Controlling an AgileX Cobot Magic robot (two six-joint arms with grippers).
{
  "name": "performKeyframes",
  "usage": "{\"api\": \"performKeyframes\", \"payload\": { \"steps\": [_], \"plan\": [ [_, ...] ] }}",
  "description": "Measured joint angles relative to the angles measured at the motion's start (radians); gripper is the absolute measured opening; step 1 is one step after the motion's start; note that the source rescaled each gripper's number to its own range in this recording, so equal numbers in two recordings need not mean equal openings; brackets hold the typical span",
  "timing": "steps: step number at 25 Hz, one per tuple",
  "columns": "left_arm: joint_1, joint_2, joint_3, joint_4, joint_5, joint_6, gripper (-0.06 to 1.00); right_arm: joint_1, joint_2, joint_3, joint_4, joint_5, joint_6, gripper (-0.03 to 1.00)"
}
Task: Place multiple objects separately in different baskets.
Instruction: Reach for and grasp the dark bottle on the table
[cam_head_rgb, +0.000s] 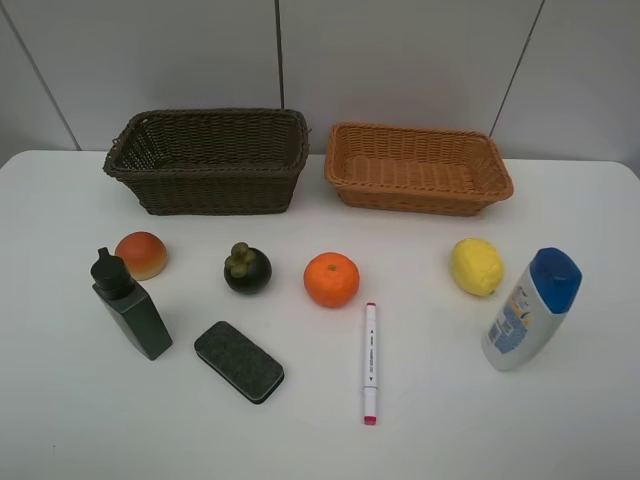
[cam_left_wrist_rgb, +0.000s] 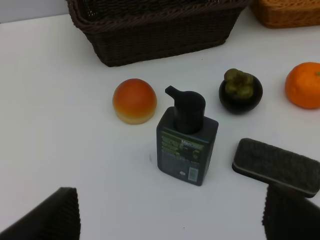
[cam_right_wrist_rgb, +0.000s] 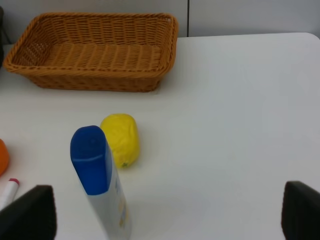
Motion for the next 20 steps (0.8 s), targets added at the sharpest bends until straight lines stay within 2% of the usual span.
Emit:
{"api": "performKeyframes", "payload": {
  "steps": [11, 17, 20],
  "plan": [
    [0.000, 0.024, 0.000, 0.000, 0.000, -0.009, 0.82, 0.000, 0.000, 0.000, 0.000, 0.000, 0.000, 1.00],
    [0.000, 0.313, -0.055, 0.007, -0.006, -0.145, 0.82, 0.000, 0.000, 0.000, 0.000, 0.000, 0.000, 1.00],
    [0.000, 0.526, -0.127, -0.024, -0.009, -0.190, 0.82, 0.000, 0.000, 0.000, 0.000, 0.000, 0.000, 1.00]
  ]
}}
